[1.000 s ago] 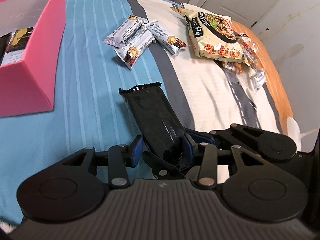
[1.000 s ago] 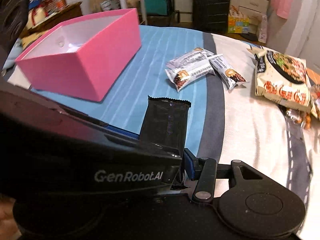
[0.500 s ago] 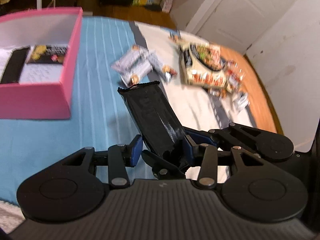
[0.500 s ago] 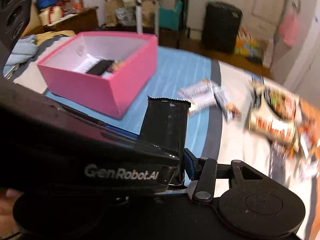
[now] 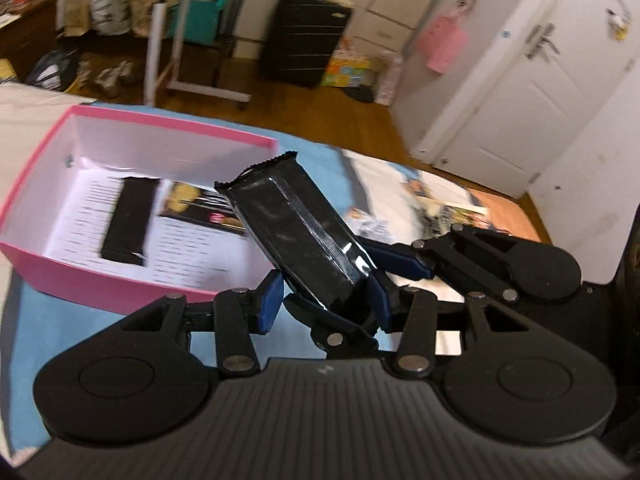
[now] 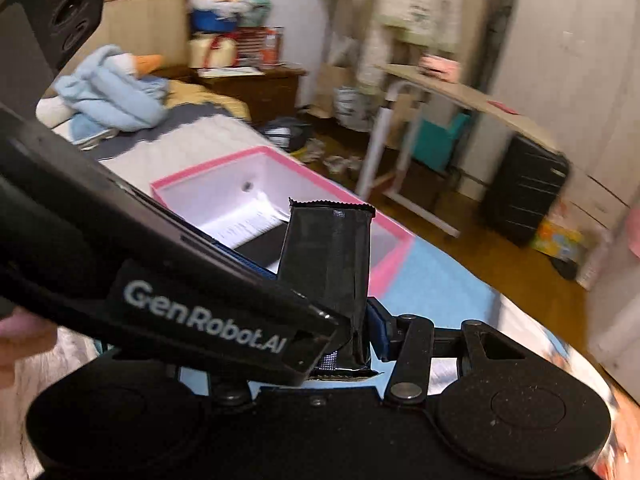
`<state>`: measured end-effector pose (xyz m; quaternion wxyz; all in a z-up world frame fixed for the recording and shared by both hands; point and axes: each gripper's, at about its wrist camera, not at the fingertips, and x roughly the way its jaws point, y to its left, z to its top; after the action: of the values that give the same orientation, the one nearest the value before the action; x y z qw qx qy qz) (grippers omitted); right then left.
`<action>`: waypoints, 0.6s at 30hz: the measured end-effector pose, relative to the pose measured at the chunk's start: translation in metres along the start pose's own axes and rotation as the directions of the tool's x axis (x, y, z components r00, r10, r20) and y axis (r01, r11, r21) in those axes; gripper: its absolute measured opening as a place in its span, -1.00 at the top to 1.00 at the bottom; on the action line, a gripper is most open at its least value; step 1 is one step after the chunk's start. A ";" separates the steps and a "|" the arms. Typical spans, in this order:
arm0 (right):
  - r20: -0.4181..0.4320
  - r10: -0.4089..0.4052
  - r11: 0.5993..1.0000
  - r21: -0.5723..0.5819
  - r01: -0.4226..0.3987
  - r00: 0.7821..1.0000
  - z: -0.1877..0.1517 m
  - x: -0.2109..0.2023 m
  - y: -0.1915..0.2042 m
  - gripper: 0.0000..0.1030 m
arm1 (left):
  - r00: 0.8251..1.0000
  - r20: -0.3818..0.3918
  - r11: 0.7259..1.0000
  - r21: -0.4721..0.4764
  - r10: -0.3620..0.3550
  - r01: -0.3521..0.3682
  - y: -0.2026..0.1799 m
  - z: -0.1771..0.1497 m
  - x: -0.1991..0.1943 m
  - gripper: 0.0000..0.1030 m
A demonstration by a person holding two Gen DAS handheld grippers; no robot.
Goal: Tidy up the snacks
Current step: 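Carry the black pack into the pink box and open the left tool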
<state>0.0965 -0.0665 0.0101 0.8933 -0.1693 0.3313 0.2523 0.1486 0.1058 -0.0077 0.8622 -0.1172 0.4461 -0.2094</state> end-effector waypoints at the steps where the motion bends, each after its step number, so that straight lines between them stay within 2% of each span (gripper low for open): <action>1: -0.005 0.027 1.000 -0.016 -0.027 1.000 0.005 0.012 -0.001 -0.04 | 1.000 -0.011 1.000 -0.016 0.008 -0.008 0.007 0.004 0.004 0.13; 5: -0.026 0.103 0.991 -0.083 -0.105 0.994 0.016 0.052 -0.002 -0.04 | 0.996 -0.078 0.994 -0.095 0.041 -0.049 0.042 0.025 0.025 0.13; 12: -0.091 0.198 0.961 -0.178 -0.211 0.976 0.027 0.101 -0.007 -0.04 | 0.982 -0.185 0.975 -0.210 0.039 -0.078 0.086 0.042 0.064 0.10; 18: -0.200 0.303 0.922 -0.186 -0.340 0.932 0.038 0.130 -0.021 -0.04 | 0.964 -0.265 0.956 -0.277 0.022 -0.098 0.099 0.047 0.090 0.04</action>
<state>0.2123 -0.0219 -0.0477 0.7845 -0.2299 0.3988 0.4154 0.2583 0.1523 -0.0838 0.7762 -0.1993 0.5840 -0.1291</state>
